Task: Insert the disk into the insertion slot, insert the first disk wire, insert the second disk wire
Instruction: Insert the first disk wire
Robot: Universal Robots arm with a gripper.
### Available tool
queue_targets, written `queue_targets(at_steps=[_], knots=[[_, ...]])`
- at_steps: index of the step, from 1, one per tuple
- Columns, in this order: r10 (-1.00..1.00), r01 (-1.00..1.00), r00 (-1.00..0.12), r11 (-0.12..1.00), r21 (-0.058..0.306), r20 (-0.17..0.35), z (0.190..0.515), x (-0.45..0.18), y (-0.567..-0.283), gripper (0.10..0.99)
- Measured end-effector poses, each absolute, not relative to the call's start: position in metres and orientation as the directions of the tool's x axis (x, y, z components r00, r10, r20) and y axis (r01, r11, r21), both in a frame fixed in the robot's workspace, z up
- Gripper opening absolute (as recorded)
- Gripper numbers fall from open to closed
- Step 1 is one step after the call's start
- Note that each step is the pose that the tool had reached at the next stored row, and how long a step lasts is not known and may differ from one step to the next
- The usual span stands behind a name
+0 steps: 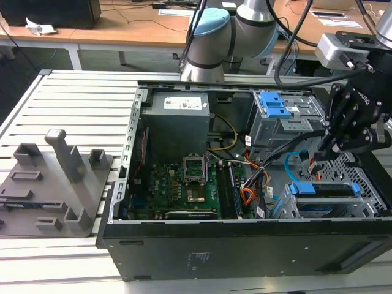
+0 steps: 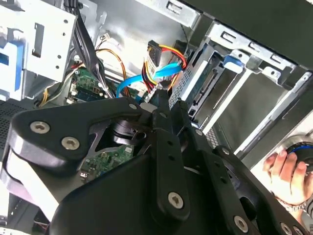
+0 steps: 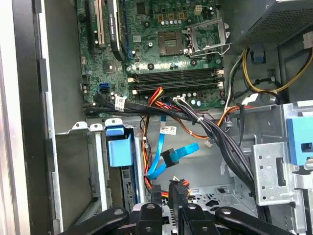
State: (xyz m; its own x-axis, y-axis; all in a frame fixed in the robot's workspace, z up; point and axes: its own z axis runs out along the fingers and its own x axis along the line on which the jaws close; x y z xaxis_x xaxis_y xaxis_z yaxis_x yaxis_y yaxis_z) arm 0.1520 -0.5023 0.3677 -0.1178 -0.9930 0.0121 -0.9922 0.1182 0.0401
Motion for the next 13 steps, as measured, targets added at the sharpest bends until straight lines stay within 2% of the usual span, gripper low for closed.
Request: queue_targets(at_steps=[9, 13], knots=[[-0.992, -0.992, -0.121, 0.122, 0.04, 0.016, 0.364, 0.151, -0.485, 0.239], [-0.99, -0.991, -0.13, 0.132, 0.034, 0.058, 0.361, 0.151, -0.485, 0.239]])
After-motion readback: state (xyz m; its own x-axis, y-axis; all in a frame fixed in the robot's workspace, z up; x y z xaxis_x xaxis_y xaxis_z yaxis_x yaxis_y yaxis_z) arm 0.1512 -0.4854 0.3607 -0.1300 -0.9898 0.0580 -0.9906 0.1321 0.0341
